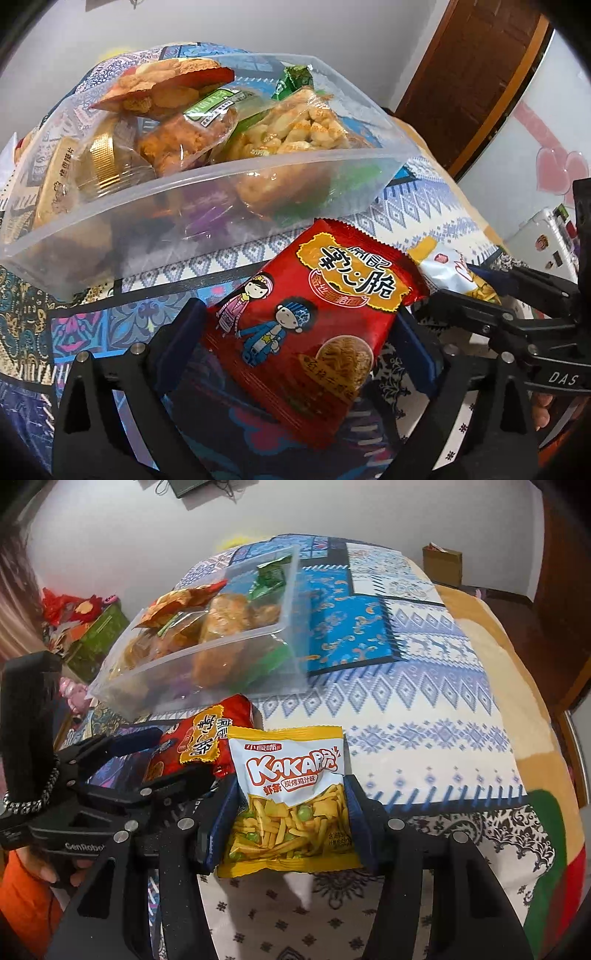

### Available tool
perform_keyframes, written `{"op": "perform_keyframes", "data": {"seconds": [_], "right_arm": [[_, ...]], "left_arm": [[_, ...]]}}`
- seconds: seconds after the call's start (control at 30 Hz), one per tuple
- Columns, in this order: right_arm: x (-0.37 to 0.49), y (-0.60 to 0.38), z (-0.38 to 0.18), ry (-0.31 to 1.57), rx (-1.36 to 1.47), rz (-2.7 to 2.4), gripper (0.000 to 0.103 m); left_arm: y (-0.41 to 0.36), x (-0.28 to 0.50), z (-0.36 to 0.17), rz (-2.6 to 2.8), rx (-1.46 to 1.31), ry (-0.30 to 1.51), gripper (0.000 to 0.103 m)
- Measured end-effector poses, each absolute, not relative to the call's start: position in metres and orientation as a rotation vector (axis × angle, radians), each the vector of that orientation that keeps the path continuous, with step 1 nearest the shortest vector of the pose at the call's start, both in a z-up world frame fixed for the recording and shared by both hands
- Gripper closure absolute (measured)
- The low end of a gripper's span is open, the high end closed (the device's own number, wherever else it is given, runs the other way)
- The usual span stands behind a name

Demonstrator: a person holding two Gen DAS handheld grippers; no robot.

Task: Organize snacks
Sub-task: 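Carry both packets into the clear box and open both tools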

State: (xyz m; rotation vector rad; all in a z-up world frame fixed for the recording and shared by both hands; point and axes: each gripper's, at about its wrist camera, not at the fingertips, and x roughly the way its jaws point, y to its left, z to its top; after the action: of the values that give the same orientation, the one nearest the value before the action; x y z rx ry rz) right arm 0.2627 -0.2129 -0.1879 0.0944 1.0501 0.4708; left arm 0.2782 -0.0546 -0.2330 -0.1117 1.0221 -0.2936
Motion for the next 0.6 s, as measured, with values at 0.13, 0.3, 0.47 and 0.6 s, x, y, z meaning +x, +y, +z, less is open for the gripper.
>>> {"op": "perform_keyframes", "data": {"seconds": [0.13,0.3,0.47,0.6], "right_arm": [[0.263,-0.215,-0.186,1.047,0.095,0.466,0.051],[0.260,-0.216,-0.179,1.035,0.099,0.469,0.051],[0.259,-0.212,-0.170,1.014,0.080,0.473,0.051],[0.257,-0.208,-0.158,0.983,0.072,0.481,0.051]], "left_arm": [[-0.056,0.269,-0.231,-0.311,-0.111,0.996,0.024],[-0.054,0.252,-0.228,-0.288,-0.116,0.995,0.025],[-0.044,0.228,-0.211,-0.258,-0.111,0.951,0.025],[-0.030,0.216,-0.187,-0.239,-0.127,0.898,0.025]]}}
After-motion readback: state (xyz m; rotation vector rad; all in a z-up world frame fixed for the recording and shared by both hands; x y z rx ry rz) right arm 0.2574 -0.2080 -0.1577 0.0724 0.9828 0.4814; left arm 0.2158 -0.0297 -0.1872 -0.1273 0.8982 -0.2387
